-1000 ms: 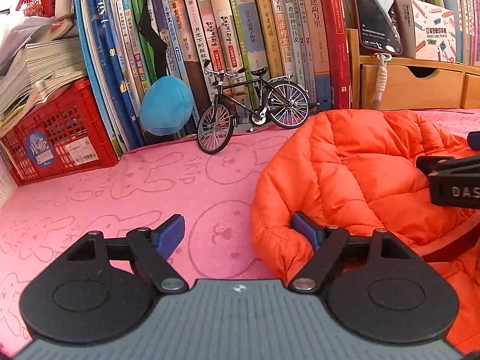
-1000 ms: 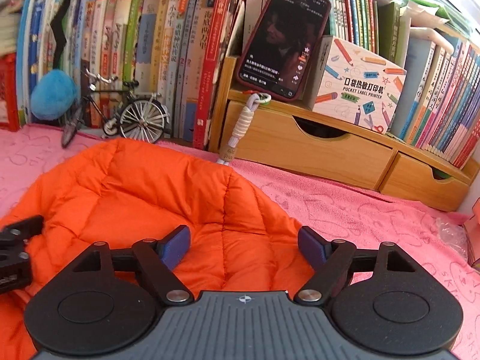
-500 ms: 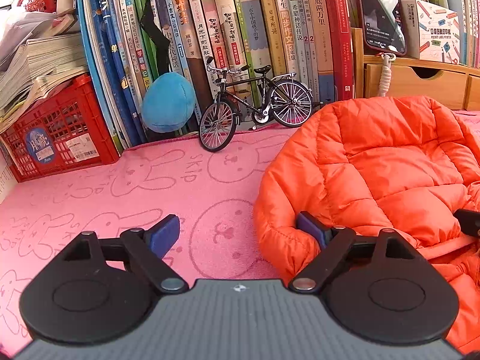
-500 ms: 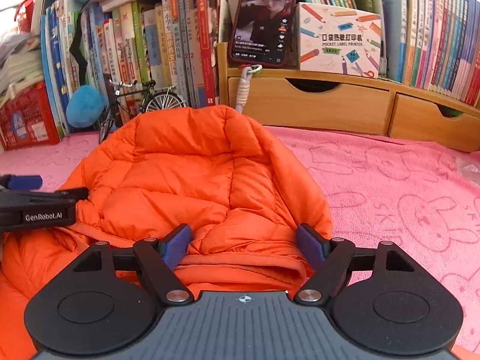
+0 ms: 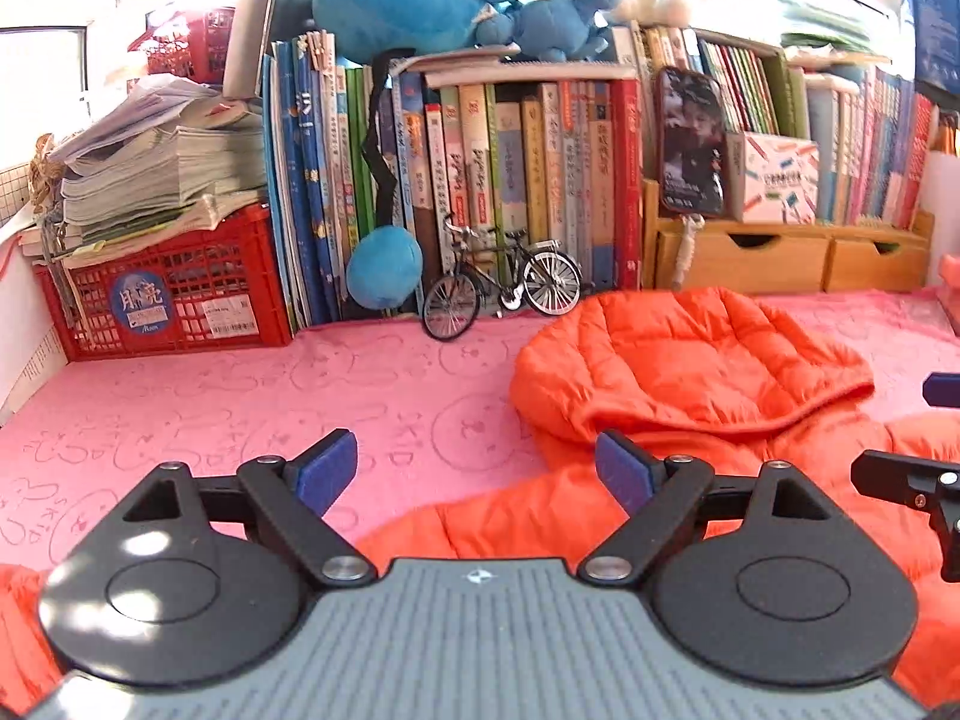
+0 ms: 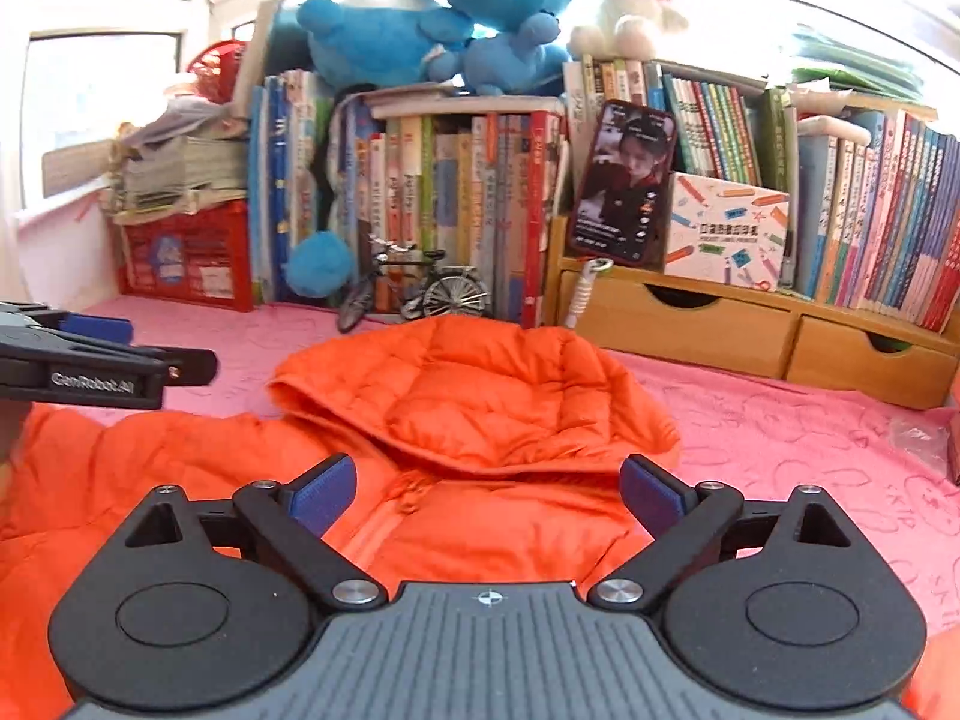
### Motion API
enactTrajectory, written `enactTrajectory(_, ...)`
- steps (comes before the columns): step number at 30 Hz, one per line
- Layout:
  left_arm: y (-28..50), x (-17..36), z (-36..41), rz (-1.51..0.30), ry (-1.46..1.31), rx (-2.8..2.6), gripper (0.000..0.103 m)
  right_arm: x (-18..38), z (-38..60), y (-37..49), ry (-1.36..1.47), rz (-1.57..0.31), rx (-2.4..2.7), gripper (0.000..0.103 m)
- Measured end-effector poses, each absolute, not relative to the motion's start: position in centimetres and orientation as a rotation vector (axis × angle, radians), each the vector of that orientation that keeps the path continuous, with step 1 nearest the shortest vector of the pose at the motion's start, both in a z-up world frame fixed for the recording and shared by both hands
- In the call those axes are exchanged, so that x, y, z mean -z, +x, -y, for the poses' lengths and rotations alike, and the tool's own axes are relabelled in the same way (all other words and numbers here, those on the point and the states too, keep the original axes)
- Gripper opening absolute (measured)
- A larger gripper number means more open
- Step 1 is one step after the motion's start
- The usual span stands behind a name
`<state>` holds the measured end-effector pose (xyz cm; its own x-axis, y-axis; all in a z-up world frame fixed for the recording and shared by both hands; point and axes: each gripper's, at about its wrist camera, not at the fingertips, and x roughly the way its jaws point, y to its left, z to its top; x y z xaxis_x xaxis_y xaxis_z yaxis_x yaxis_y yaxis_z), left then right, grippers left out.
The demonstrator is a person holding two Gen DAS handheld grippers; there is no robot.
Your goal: Fold clothes
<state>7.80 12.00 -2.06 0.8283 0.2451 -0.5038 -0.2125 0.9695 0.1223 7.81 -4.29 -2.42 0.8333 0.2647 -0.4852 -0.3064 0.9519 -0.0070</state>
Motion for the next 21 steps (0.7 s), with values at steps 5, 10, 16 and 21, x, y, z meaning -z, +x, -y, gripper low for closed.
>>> enactTrajectory(5, 6.7, 4.6, -13.3, -0.647, 0.152, -0.324, 0.088, 4.6, 6.4, 6.7, -0.132, -0.585, -0.216, 0.095)
enactTrajectory(10, 5.0, 5.4, -17.4, -0.672, 0.101, -0.372, 0.097, 5.6, 14.2, 7.2, -0.009, -0.669, -0.017, 0.087)
enactTrajectory(16, 3.3, 5.9, -19.0, -0.652, 0.181, -0.420, 0.102, 7.3, 22.8, 5.6, 0.035, -0.687, 0.105, 0.094)
enactTrajectory(21, 3.0, 5.7, -21.2, -0.674, 0.087, -0.439, 0.103, 7.4, 26.6, 4.5, 0.038, -0.693, 0.183, 0.096)
